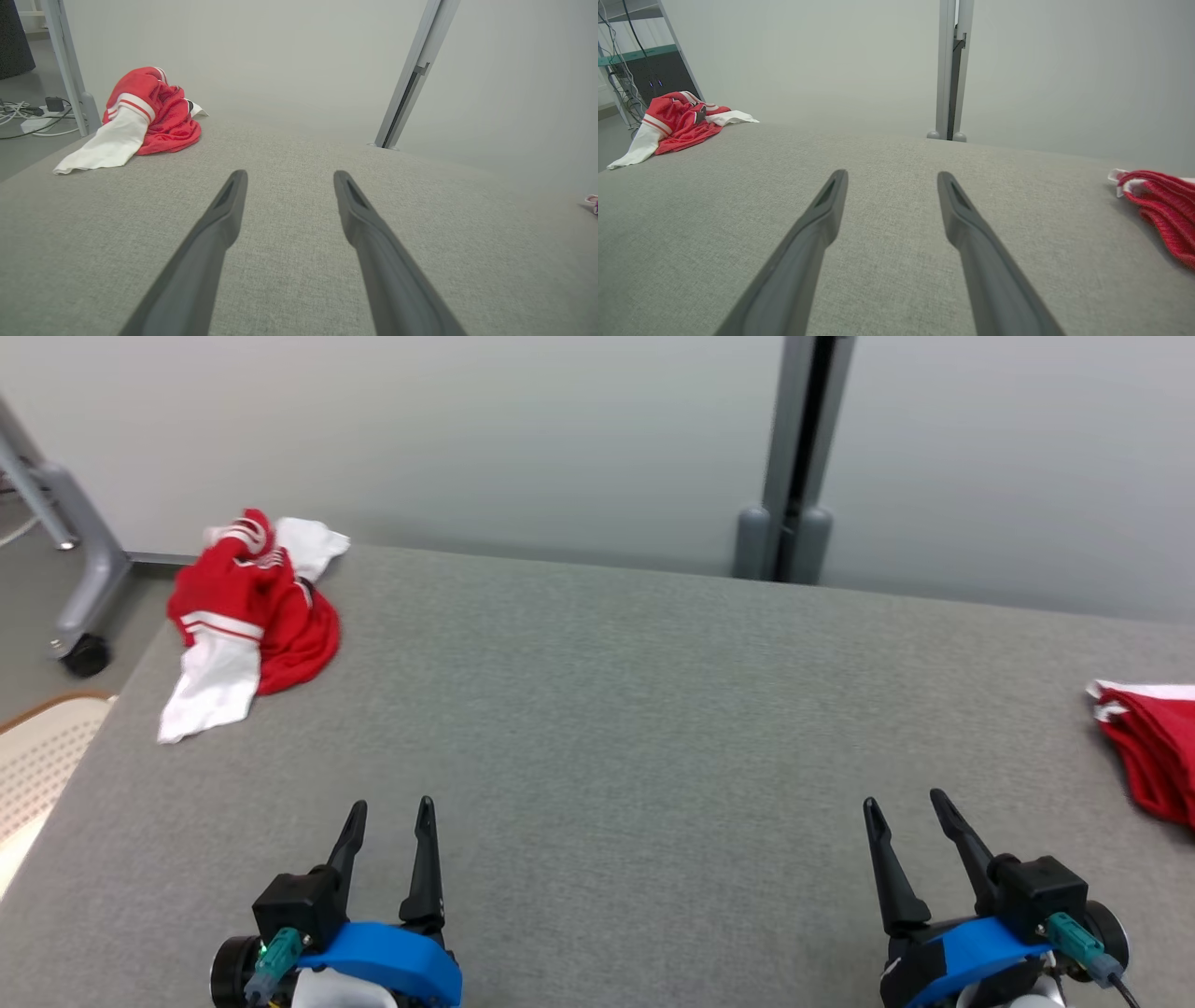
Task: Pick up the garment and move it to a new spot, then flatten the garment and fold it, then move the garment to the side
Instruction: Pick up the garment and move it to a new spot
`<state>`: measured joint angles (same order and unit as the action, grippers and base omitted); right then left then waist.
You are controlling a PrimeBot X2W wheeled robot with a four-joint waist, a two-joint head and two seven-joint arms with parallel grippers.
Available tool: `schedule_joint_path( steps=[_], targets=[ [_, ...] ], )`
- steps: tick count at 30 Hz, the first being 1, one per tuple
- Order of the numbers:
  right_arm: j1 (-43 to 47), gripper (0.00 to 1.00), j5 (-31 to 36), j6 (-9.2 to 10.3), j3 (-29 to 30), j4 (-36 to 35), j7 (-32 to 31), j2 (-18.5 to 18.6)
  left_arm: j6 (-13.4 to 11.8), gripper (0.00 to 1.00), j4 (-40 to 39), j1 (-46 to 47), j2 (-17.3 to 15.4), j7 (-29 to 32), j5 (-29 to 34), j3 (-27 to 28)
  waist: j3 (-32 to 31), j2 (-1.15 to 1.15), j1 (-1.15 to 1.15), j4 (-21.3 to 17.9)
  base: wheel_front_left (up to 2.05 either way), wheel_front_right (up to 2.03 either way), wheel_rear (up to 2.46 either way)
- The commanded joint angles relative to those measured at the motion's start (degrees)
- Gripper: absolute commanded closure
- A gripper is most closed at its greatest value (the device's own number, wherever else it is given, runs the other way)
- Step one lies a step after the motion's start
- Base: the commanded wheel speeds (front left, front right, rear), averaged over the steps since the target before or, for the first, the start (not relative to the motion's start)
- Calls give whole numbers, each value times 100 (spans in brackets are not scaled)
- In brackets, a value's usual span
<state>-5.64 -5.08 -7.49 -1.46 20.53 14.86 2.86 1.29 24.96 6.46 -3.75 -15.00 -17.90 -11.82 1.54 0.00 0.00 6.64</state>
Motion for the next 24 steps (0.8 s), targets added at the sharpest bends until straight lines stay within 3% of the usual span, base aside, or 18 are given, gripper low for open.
schedule_joint_path(
  steps=[1,14,18,24],
  targets=[
    [42,0,31,0,-14,-38,23,5,-12,0,-39,47,-16,-26,34,14,110,0,0,306,0,0,0],
    [140,0,-56,0,-265,12,4,10,-43,0,-197,-138,-107,-21,40,135,-97,0,0,2054,0,0,0],
    [152,0,-119,0,-375,40,7,11,-70,0,-246,-219,-173,-21,15,206,-153,0,0,2322,0,0,0],
    [12,0,-162,0,-565,83,8,10,-136,0,-419,-365,-237,-21,-35,338,-127,0,0,2355,0,0,0]
  ],
)
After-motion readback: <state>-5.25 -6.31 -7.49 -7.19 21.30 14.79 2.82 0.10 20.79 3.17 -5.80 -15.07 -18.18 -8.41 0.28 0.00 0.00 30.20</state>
